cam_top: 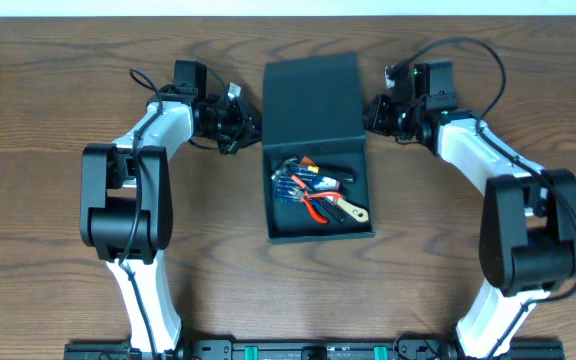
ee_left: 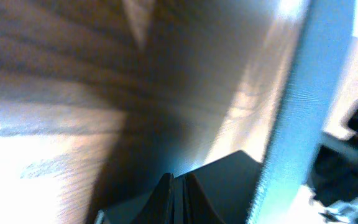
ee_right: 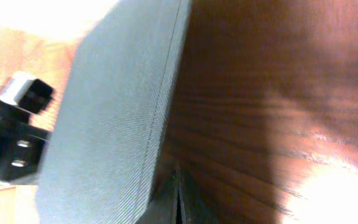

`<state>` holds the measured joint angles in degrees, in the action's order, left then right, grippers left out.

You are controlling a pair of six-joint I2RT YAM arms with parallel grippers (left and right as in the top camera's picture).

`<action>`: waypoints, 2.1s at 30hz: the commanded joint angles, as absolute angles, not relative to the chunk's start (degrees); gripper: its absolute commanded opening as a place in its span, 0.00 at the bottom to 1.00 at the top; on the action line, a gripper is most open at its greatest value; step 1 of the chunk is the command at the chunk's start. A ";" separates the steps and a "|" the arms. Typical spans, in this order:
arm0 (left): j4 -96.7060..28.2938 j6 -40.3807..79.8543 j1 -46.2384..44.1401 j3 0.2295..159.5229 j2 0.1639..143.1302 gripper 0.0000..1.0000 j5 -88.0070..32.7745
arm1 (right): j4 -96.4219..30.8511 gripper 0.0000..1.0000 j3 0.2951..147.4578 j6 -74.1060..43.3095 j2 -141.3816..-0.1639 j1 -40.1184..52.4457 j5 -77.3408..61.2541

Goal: Pack container
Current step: 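Push the lid down with both grippers to close the box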

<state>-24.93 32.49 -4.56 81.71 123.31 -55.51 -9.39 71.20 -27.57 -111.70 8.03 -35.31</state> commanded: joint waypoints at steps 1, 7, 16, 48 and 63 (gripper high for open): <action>-27.00 26.57 -5.17 83.31 119.50 0.05 -53.93 | -9.52 0.01 72.38 -25.98 -107.98 9.63 -36.82; -27.81 26.13 -4.56 83.31 118.17 0.06 -52.84 | -11.79 0.01 72.38 -24.67 -107.90 9.85 -35.81; -27.81 25.45 -4.14 83.57 116.57 0.06 -52.88 | -11.77 0.01 72.38 -24.53 -107.87 10.26 -36.12; -50.92 13.91 -1.67 83.59 97.34 0.06 -49.78 | -43.38 0.01 72.38 -8.38 -86.02 10.81 -29.54; -57.01 11.81 -1.67 83.59 94.15 0.43 -42.76 | -55.33 0.42 72.31 -5.48 -83.90 11.92 -15.81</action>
<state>-56.55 12.69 -1.83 82.26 95.13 -44.05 -54.50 71.42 -6.70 -84.73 10.76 -20.73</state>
